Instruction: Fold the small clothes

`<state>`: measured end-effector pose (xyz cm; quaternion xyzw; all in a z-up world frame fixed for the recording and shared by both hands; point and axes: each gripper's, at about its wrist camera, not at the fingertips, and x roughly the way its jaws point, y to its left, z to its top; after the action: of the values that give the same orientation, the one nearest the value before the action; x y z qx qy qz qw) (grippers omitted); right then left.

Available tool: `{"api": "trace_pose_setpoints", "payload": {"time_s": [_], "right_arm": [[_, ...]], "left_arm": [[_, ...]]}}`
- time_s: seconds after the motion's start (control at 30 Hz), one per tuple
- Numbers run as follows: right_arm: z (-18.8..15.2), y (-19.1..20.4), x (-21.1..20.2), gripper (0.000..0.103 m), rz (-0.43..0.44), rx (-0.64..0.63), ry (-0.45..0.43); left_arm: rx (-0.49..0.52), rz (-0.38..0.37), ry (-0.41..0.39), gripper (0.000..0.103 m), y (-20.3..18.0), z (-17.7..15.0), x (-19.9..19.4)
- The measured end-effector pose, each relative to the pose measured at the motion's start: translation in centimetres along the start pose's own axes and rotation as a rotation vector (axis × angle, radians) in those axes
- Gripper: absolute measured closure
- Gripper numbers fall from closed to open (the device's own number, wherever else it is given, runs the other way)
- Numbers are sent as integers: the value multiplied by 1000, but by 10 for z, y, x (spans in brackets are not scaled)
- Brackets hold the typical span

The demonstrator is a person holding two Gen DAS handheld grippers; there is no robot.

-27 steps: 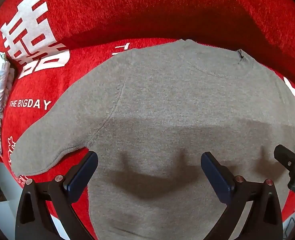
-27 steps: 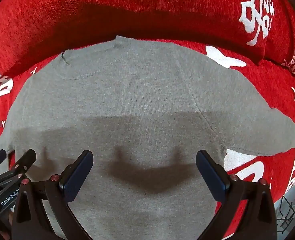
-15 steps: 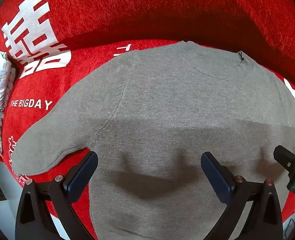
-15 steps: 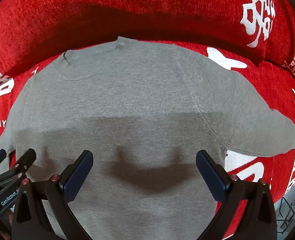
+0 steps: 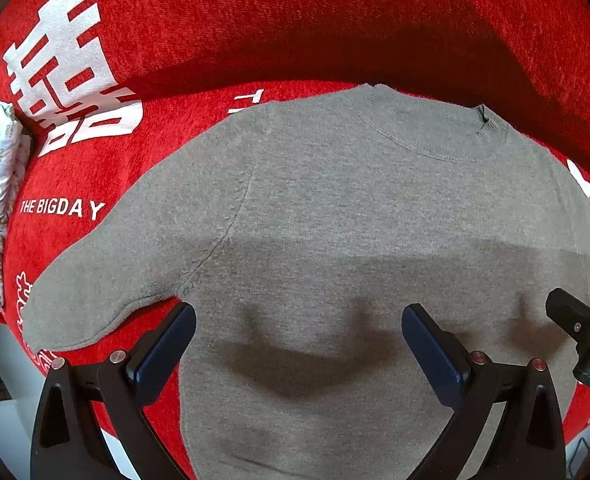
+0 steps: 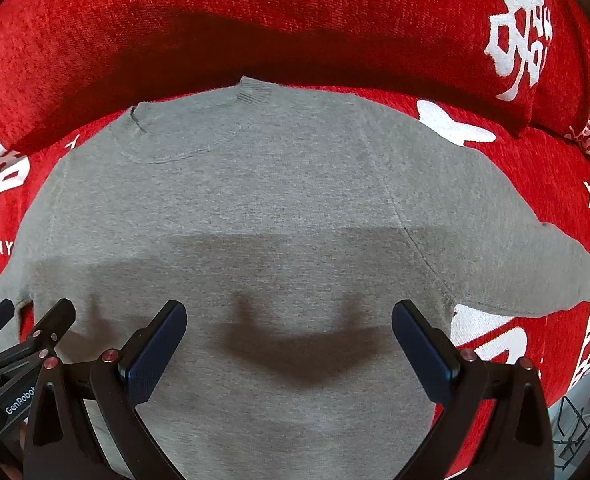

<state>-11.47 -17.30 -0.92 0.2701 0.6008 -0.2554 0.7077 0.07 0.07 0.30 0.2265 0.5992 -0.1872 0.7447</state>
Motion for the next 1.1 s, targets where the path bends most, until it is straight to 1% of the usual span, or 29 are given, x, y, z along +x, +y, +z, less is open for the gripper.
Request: {"api": "trace_pose_setpoints", "payload": {"time_s": [0.33,0.43,0.6,0.87,1.03,1.1], "right_arm": [[1,2,-1,1,-3,-5,-3],[1,3,-1,1,-3,-4,-3],[0,4,-2,1,-3,-3,-3],[-1,4,-2,1,0,-5,-6],[-1,5,-2,1,1,-7,-4],[-1,5,-3,1,0,-8,-5]], "left_arm": [[-6,3,-15,0,3,1,1],[-8,7,-39,0,5,0,0],[-4,6,-4,0,5,0,1],[-8,14,-44,0,9,-3,0],[-12,0,-25,0,9,-2,1],[-15,1,-29,0,9,-1,1]]}}
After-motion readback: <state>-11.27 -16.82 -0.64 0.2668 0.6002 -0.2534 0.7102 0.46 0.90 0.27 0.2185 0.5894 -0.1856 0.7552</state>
